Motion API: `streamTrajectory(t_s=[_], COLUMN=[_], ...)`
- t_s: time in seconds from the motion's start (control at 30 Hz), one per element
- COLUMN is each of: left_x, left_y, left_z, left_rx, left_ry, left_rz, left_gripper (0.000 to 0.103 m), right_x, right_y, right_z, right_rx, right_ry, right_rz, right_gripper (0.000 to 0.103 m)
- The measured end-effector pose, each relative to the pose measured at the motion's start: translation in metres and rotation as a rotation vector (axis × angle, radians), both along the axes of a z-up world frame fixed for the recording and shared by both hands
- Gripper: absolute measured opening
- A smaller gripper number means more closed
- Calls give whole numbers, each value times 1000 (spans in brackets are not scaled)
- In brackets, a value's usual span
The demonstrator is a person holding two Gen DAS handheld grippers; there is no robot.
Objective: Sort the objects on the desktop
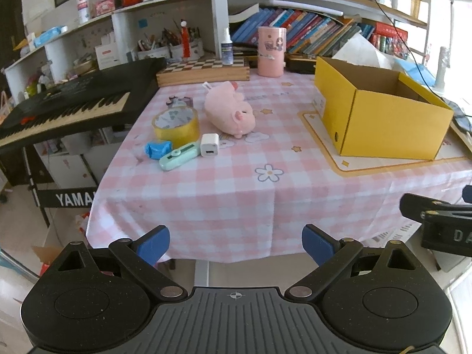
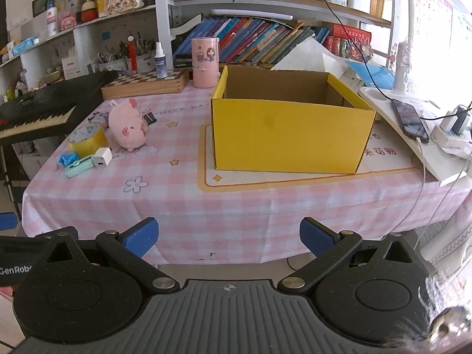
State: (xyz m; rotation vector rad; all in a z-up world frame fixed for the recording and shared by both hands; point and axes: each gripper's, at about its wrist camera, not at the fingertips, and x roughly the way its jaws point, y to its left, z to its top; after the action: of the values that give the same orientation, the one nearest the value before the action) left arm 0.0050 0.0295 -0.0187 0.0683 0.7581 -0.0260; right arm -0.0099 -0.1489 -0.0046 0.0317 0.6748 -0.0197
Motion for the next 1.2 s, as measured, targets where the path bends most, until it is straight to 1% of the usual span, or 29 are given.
streamTrajectory(t_s=[0.33, 0.47, 0.6, 0.8, 0.97, 1.2], left_x=[-2, -3, -7, -9, -13, -15], left_y=[-6, -7, -7, -8, -12, -13], left_z=[-1, 0, 4, 5, 10, 13], left_rx=[6, 12, 23, 43, 57, 47], left_ry=[8, 6, -15, -11, -41, -53], left_rz=[-19, -14, -6, 6, -3, -3], left_gripper=[98, 98, 98, 98, 98, 98], right_x=[0, -3, -6, -6, -10, -14], right_y=[-1, -2, -4, -4, -3, -3], right_z=[0, 1, 1, 1, 3, 6], right_rx=[-6, -9, -5, 13, 16, 14], right_ry=[-2, -20, -23, -26, -45, -57], right_rz=[2, 1, 1, 21, 44, 58], right_gripper=[101, 101, 101, 101, 101, 101])
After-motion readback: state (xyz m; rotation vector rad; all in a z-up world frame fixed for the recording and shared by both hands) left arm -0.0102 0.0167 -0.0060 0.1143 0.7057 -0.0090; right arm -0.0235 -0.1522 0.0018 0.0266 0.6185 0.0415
